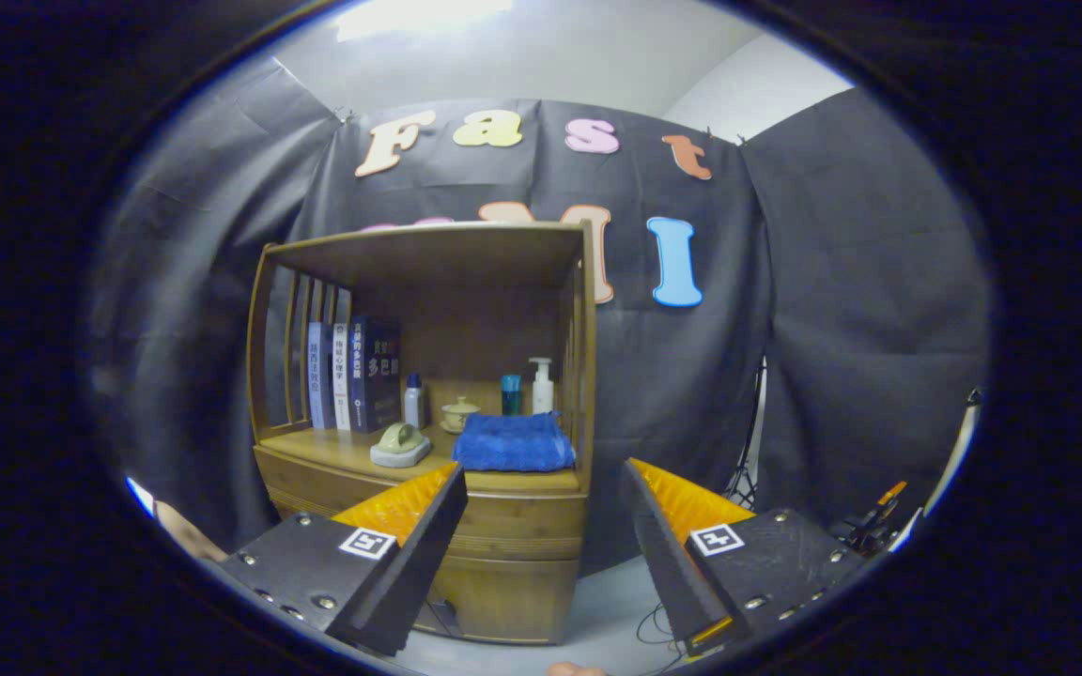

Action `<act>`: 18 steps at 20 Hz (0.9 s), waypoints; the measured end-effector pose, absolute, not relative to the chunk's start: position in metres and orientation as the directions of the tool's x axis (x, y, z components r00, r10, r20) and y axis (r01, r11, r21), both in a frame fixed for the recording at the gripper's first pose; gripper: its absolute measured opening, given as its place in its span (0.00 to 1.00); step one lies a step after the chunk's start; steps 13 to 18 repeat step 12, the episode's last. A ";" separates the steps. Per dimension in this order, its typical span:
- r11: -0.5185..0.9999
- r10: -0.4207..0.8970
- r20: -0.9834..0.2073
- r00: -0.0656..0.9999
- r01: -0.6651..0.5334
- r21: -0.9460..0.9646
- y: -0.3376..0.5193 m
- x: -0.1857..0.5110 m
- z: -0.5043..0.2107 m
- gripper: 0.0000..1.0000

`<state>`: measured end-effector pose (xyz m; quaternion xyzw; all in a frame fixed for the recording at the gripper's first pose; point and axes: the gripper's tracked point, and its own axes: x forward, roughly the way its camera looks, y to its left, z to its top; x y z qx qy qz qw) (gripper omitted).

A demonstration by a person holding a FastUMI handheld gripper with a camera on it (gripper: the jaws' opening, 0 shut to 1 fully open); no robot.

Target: Pull open the drawer, take out the items inside it, and place them on the countertop above the cabinet.

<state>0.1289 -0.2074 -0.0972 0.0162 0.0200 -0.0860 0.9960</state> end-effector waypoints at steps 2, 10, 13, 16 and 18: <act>0.988 -0.154 0.035 0.988 0.152 0.039 -0.237 0.127 -0.090 0.98; 0.981 -0.171 -0.010 0.985 0.171 0.090 -0.333 0.135 -0.161 0.99; 0.979 -0.176 -0.033 0.984 0.178 0.096 -0.341 0.136 -0.175 0.99; 0.979 -0.176 -0.033 0.984 0.178 0.096 -0.341 0.136 -0.175 0.99; 0.979 -0.176 -0.033 0.984 0.178 0.096 -0.341 0.136 -0.175 0.99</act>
